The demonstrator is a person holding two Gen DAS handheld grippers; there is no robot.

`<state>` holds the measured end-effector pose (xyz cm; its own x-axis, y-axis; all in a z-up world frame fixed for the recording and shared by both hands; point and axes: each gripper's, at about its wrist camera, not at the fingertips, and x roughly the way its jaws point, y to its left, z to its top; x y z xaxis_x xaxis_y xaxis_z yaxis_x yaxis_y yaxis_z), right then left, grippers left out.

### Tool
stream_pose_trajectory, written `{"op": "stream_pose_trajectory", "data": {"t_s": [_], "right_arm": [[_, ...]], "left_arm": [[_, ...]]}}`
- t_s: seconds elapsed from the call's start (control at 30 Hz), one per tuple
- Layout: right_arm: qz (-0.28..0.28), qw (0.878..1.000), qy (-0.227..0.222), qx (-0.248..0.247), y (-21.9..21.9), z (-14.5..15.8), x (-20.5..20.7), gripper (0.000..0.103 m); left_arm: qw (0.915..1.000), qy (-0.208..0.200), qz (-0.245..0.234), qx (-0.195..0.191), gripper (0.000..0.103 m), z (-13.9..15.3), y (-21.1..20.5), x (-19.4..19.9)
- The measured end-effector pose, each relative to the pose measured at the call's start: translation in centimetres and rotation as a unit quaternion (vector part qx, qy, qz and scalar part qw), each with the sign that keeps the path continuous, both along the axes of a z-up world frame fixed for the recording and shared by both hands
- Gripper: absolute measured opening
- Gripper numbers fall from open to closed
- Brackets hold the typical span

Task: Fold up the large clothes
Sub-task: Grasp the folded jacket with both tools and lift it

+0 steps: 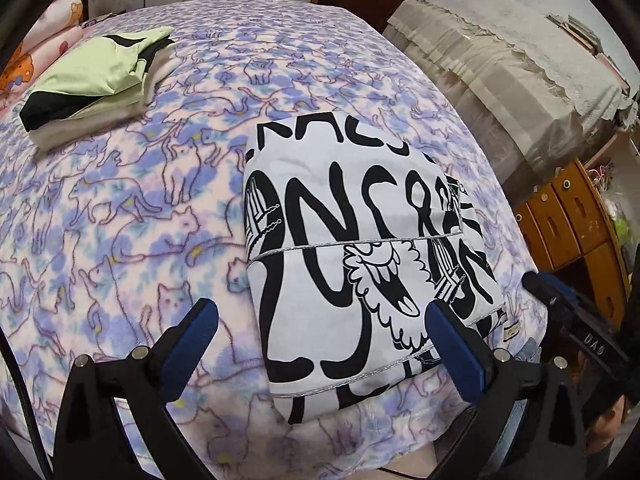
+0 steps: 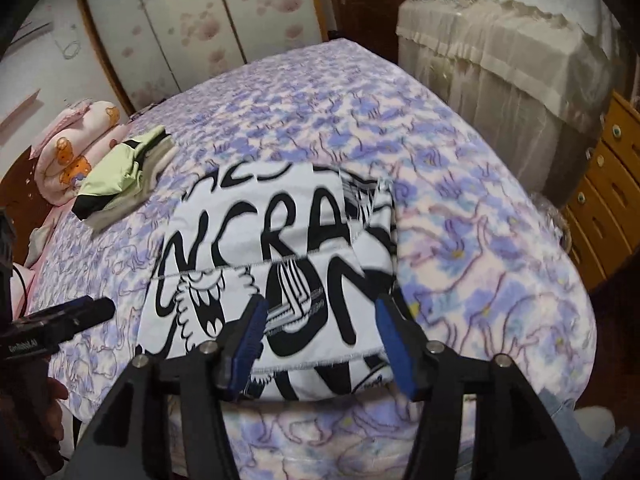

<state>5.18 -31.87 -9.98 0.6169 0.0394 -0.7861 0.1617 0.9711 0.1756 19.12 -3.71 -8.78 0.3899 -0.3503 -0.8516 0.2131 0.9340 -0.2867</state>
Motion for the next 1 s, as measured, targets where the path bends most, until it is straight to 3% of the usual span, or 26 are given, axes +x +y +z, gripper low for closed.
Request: {"op": "stream_pose_trajectory", "data": {"t_s": [0.23,0.33,0.4,0.5,0.6,0.8,0.93,1.0], "right_arm": [[0.042,0.996,-0.047,-0.062,-0.5,0.9,1.2,0.076],[0.06,0.995,-0.025,-0.073,-1.1,-0.4,2.5,0.077],[0.066,0.996,-0.001,-0.064,-1.8,-1.5,3.2,0.077],[0.071,0.996,0.044,-0.019,-3.7,-4.1,4.9,0.077],[0.065,0.995,0.072,0.032,-5.6,-6.6,6.1,0.077],[0.078,0.978,0.121,0.152,-8.1,-12.0,8.6,0.077],[0.091,0.958,0.123,0.244,-8.5,-14.5,10.3,0.083],[0.102,0.952,0.122,0.26,-8.1,-15.0,11.0,0.083]], "left_arm": [[0.9993,-0.025,0.01,-0.025,0.102,-1.7,-0.1,0.5],[0.9993,-0.017,0.022,-0.023,0.102,-3.0,0.0,1.0],[0.9991,0.015,0.027,-0.03,0.102,-4.5,0.2,1.8],[0.9954,0.064,0.029,-0.065,0.102,-6.7,0.7,3.0],[0.9935,0.08,0.03,-0.075,0.102,-8.3,0.8,3.8],[0.9871,0.121,0.019,-0.103,0.102,-11.6,0.5,5.4],[0.9847,0.126,0.013,-0.12,0.103,-12.5,0.1,6.2],[0.9855,0.123,0.005,-0.117,0.103,-12.6,-0.2,6.6]]}}
